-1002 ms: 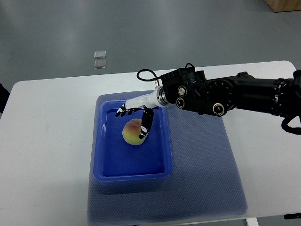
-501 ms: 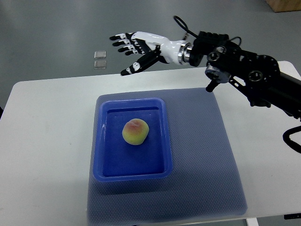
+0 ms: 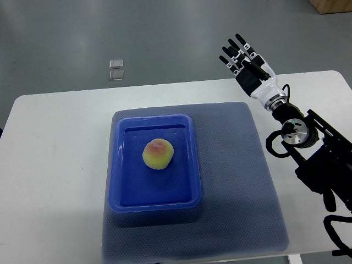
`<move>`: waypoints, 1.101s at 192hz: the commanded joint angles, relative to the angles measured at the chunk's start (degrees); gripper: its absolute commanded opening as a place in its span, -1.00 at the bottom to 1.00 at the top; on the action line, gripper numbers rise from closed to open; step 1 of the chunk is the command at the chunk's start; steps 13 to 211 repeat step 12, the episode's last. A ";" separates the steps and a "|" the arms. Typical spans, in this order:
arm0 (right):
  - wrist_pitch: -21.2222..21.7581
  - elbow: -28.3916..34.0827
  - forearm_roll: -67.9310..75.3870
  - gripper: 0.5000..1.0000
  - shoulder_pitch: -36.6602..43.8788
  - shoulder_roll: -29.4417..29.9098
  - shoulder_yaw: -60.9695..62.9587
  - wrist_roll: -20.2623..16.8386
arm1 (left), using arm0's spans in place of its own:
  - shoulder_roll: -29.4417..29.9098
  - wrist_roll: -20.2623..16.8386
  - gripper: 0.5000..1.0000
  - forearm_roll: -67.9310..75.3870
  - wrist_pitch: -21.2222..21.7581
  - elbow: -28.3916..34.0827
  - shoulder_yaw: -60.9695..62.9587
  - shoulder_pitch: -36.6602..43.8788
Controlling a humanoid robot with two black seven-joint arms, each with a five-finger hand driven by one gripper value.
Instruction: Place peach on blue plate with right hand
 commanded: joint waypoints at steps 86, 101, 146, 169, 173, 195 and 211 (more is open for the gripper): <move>0.05 -0.24 0.31 0.72 -0.70 0.37 0.05 0.28 | 0.00 0.00 1.00 0.00 0.00 0.16 0.07 -0.01; 0.05 -0.24 0.31 0.72 -0.70 0.37 0.05 0.28 | 0.00 0.00 1.00 0.00 0.00 0.16 0.07 -0.01; 0.05 -0.24 0.31 0.72 -0.70 0.37 0.05 0.28 | 0.00 0.00 1.00 0.00 0.00 0.16 0.07 -0.01; 0.05 -0.24 0.31 0.72 -0.70 0.37 0.05 0.28 | 0.00 0.00 1.00 0.00 0.00 0.16 0.07 -0.01; 0.05 -0.24 0.31 0.72 -0.70 0.37 0.05 0.28 | 0.00 0.00 1.00 0.00 0.00 0.16 0.07 -0.01; 0.05 -0.24 0.31 0.72 -0.70 0.37 0.05 0.28 | 0.00 0.00 1.00 0.00 0.00 0.16 0.07 -0.01; 0.05 -0.24 0.31 0.72 -0.70 0.37 0.05 0.28 | 0.00 0.00 1.00 0.00 0.00 0.16 0.07 -0.01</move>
